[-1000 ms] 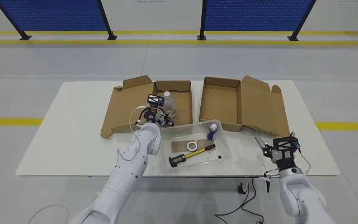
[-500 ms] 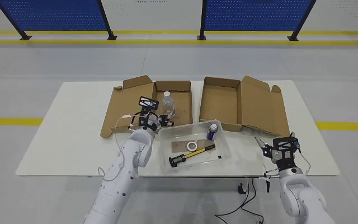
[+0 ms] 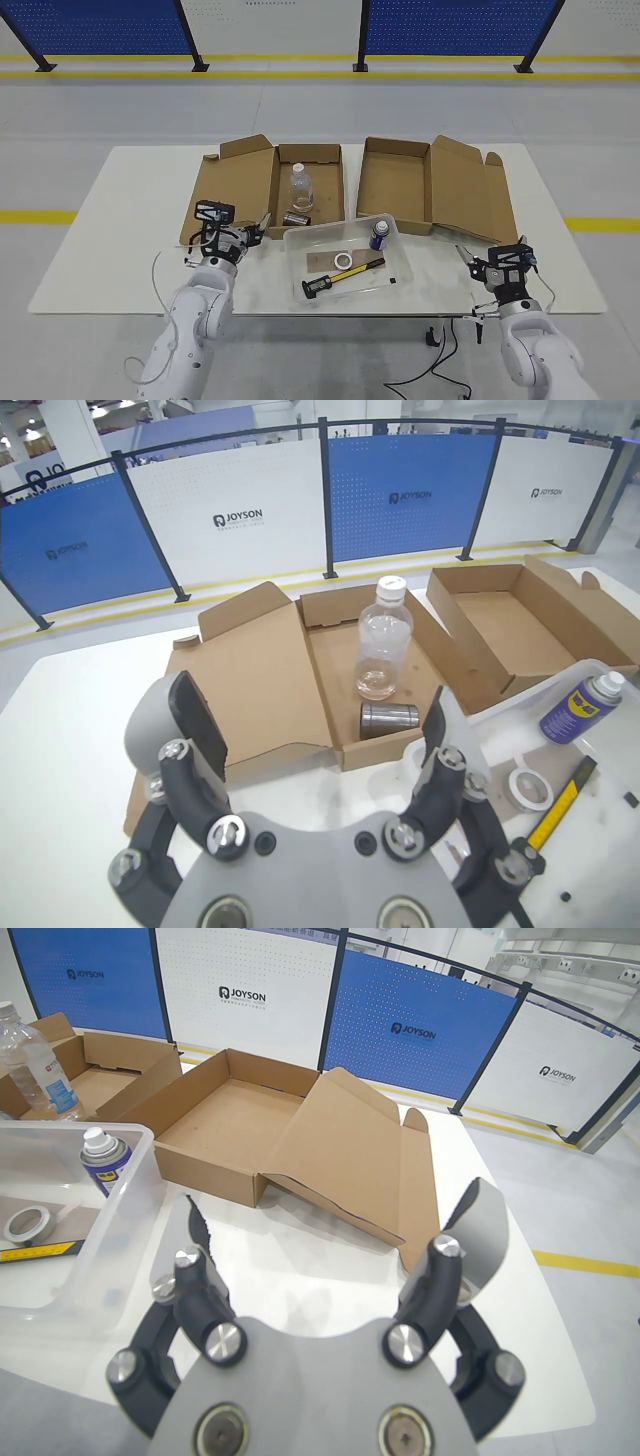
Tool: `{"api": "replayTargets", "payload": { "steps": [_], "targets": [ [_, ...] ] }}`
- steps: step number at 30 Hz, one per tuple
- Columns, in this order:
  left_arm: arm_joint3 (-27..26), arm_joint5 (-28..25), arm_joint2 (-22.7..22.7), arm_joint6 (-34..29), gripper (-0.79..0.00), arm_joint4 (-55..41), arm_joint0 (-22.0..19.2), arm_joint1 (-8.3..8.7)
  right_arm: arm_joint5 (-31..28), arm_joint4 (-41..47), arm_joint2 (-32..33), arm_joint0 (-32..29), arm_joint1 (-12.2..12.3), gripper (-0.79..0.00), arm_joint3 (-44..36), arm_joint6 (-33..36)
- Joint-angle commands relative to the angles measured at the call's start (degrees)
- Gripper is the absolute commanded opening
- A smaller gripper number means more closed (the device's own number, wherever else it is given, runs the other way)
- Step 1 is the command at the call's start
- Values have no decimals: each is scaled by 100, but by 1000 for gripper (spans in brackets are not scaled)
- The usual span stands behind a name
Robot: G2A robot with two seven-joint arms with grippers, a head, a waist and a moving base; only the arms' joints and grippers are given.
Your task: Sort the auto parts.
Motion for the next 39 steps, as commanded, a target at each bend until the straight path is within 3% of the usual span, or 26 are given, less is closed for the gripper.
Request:
{"api": "replayTargets", "payload": {
  "steps": [1, 23, 31, 39],
  "targets": [
    [-43, 47, -75, 45, 0, 29, 91, 12, 0, 0, 0, 0, 0, 0, 0, 0],
    [-101, 92, -165, 88, 0, 18, 194, 24, -94, 15, -181, 95, -28, 0, -137, 127],
    [-101, 92, -165, 88, 0, 18, 194, 24, -397, -201, -718, 263, -62, 0, -643, 1020],
    [-101, 92, -165, 88, 0, 18, 194, 24, -369, -641, -1676, 964, -162, 0, -861, 1931]
  ]
}}
